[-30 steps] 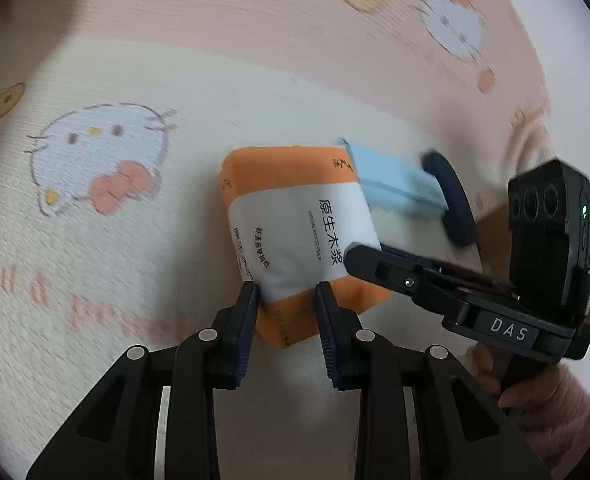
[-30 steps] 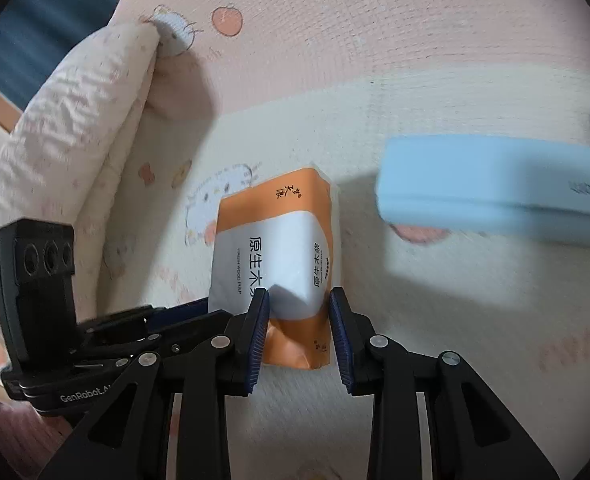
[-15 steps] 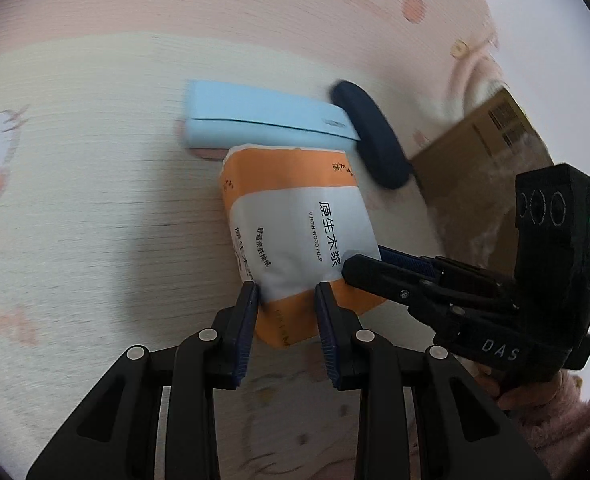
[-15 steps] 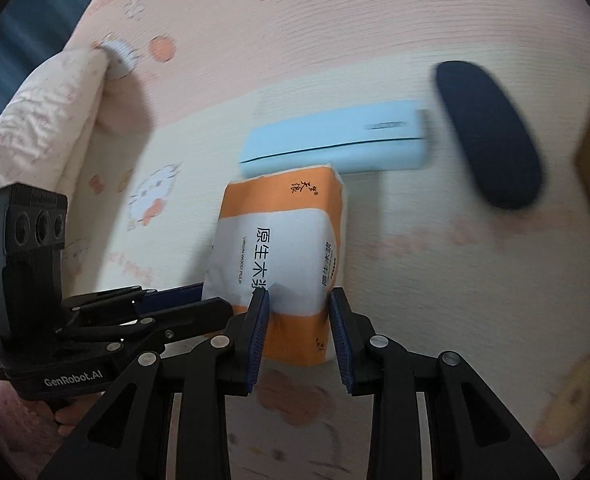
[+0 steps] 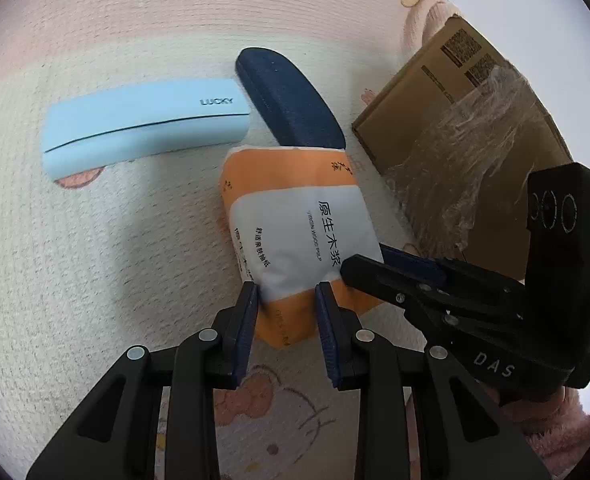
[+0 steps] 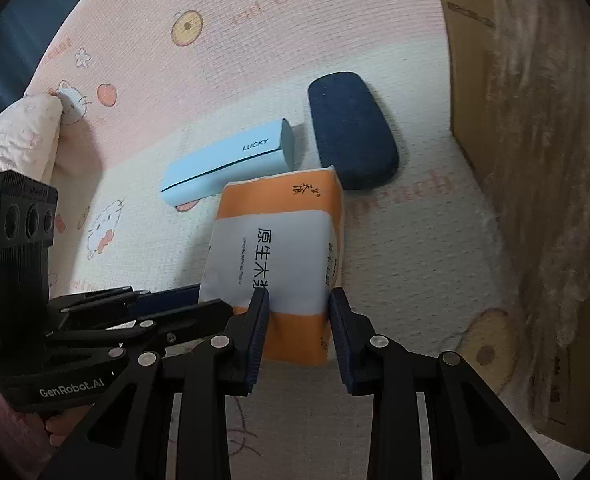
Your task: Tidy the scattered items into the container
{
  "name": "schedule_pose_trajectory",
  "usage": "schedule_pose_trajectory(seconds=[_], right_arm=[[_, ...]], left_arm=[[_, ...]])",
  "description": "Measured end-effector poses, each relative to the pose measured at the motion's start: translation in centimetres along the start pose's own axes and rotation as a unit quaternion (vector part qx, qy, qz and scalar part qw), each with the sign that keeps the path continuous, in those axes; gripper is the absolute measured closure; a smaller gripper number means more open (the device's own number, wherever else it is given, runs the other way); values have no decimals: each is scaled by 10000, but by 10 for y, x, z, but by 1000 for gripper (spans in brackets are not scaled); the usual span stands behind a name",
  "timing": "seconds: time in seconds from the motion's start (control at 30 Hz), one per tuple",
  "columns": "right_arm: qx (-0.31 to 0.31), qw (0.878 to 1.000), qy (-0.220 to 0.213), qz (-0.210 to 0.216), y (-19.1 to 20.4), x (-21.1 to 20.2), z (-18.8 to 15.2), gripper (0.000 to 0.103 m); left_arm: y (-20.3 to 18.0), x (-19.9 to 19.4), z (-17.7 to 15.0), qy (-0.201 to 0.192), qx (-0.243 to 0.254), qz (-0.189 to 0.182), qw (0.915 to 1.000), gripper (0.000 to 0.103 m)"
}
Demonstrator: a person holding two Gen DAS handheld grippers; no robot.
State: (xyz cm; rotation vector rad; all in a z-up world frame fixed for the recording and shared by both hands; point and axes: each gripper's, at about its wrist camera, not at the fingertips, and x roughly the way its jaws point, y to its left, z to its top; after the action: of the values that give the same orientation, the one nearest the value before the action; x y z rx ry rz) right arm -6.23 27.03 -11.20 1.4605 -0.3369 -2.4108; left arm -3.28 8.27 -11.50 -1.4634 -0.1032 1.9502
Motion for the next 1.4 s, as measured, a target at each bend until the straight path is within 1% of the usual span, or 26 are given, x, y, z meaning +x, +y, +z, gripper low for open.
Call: schedule_pose_trajectory(seconds=[0.3, 0.47, 0.53, 0.63, 0.7, 0.77, 0.8, 0.83, 0.87, 0.9, 0.97, 1.03, 1.13, 1.23, 1.3, 1.4], right_arm=[[239, 9997, -66, -84, -10, -6, -2, 75], [79, 9998, -56, -157, -4, -9, -2, 75], [-57, 9995, -120, -277, -1, -16, -4, 75], [-266, 9973, -203, -655, 1, -28, -12, 75], [-354, 9954, -191, -869, 0, -31, -17, 75], [-446, 9931, -238, -1056, 0, -33, -22, 75], [-510, 9918, -291, -1133, 1, -34, -23, 75], [-606, 9909, -264, -1176, 3, -32, -24, 76], [-654, 9904, -234, -1195, 4, -30, -24, 81], [-723, 9897, -209, -1219, 7, -27, -25, 82], [-803, 9880, -182, -1307, 9, -25, -26, 82], [-775, 9857, -280, -1469, 8, -27, -25, 82], [-609, 9882, -240, -1386, 3, -26, -23, 82], [-711, 9883, -56, -1347, 6, -16, -23, 82], [-926, 9889, -21, -1165, 16, -12, -24, 82], [-1388, 9849, -32, -1034, 39, -5, -20, 82]], left_arm=[[-12, 13, 18, -28, 146, -20, 9999, 71], [-8, 11, 21, -50, -78, -33, 10000, 71], [-6, 5, 18, -76, -115, 44, 9999, 71], [-7, -10, 10, -250, 18, 303, 9992, 71], [-4, -16, 3, -258, 2, 290, 9992, 71], [-1, -17, -4, -148, -54, 171, 9997, 79], [1, -15, -9, -55, -72, 138, 9999, 87], [1, -13, -12, 10, -70, 133, 9999, 89], [1, -10, -15, 75, -77, 170, 9998, 90], [1, -7, -17, 143, -67, 175, 9997, 92], [-3, -2, -20, 195, -57, 112, 9997, 92], [-4, -1, -19, 176, -61, 80, 9998, 92], [-3, 1, -12, 77, -141, 41, 9999, 92], [0, 4, -4, 61, -293, -1, 9996, 92], [3, 4, -1, 40, -348, 39, 9994, 92], [13, 4, 4, 99, -383, 269, 9989, 92]])
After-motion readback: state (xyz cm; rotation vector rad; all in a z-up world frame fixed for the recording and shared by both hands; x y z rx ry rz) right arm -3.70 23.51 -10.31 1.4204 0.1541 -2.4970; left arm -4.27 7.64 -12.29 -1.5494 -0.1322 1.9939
